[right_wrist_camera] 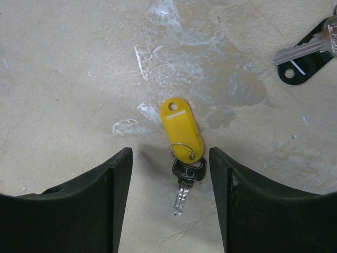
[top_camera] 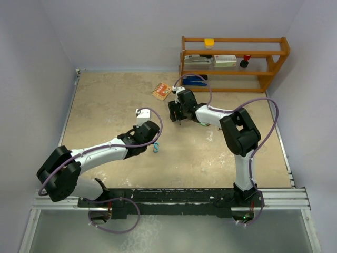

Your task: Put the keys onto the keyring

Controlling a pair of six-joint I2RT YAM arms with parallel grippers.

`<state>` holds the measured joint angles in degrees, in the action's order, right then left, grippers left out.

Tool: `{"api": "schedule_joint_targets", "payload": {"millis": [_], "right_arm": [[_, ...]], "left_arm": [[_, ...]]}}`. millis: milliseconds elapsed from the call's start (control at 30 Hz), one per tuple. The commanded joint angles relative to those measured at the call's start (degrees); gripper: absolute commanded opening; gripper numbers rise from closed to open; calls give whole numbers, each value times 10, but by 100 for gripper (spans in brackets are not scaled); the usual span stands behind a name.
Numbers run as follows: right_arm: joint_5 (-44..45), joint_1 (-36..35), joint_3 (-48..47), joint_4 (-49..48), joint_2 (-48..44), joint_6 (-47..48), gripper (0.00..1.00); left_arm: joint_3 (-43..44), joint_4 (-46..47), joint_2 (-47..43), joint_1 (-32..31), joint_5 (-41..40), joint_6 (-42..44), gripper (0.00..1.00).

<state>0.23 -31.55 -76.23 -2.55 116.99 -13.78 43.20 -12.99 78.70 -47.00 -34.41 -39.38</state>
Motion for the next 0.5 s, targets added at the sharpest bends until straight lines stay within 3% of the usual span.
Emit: {"api": "schedule_joint_targets", "payload": {"millis": [0,467], "right_arm": [[-36,-4,-4,-13,-7,-9,62],[-36,-43,49,-23,-55,-31,61]], "left_arm": [[-5,10,-19,3,-13,2,0],[-20,19,-22,5,-10,-2,0]]}}
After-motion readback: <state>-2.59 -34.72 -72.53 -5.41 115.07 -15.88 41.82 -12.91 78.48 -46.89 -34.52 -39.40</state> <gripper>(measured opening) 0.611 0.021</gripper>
